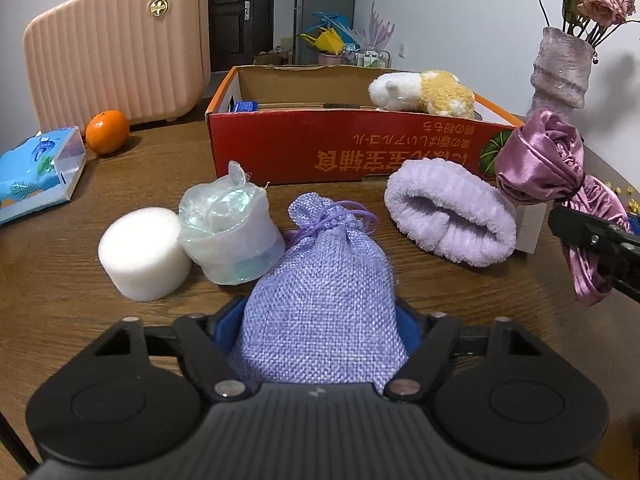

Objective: Organize soft objects
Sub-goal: 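Lift and carry the lavender pouch and pink scrunchie over the cardboard box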

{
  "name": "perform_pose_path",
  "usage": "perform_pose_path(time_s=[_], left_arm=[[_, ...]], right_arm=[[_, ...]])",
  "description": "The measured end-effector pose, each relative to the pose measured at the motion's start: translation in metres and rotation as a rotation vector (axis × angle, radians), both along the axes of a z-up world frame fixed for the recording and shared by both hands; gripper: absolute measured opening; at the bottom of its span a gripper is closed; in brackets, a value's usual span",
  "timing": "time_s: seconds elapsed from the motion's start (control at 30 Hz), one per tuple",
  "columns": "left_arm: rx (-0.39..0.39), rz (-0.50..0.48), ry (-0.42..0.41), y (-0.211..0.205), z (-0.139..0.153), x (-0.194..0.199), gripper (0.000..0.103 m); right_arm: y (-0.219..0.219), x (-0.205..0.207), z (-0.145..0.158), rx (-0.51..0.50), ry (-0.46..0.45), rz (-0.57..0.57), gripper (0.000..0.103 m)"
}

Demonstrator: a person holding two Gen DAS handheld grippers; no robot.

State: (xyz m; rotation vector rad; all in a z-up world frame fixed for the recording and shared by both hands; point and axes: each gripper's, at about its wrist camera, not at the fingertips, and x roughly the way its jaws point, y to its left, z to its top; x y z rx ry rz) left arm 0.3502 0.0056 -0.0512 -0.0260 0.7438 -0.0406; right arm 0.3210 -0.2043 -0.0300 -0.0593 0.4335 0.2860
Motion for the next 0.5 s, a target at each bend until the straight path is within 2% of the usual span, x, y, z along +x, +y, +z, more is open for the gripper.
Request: perform_pose_path(time_s=[0.13,0.5], left_arm=[[-0.004,-0.007,-0.011,0.000,0.002,-0.003,0.061],[0.019,-0.032,-0.089,-0.006,0.013,-0.020,0.058]], right_arm=[[0.000,0.000,0.000,0.000,0.000,0.000,0.032],[0.000,0.000,0.001,0.000,-0.004,0.002,0.032]])
